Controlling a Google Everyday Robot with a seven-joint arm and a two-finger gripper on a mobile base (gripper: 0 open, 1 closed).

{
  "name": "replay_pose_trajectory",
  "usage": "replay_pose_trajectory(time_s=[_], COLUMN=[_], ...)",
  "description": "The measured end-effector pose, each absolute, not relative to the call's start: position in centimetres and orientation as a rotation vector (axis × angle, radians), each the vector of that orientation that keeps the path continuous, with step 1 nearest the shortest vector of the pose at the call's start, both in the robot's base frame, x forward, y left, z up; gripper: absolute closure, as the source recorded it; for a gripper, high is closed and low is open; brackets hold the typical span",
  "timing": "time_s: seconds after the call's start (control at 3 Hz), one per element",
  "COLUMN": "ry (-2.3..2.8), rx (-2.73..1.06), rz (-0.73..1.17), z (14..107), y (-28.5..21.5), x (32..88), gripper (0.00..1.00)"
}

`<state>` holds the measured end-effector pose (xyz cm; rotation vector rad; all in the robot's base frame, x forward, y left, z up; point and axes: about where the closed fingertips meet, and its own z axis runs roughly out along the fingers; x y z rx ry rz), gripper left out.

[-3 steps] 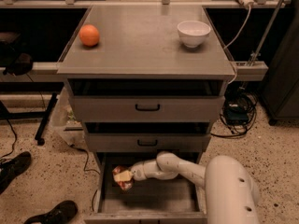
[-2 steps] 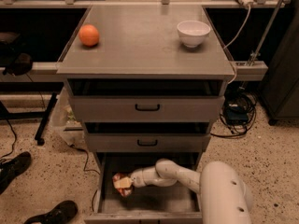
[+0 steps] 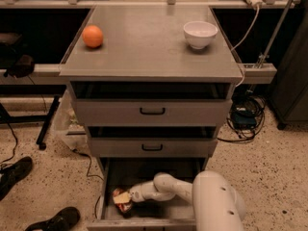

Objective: Place coke can into bottom drawer

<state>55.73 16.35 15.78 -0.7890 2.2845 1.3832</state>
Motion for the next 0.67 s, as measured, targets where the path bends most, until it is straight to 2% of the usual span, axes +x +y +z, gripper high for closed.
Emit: replay_pose_trajectory(time_s=[0.67], ry=[2.304], rx=[-0.788], rz=[1.345], z=[14.38], y=[16.68], x=[54.1], gripper=[0.35])
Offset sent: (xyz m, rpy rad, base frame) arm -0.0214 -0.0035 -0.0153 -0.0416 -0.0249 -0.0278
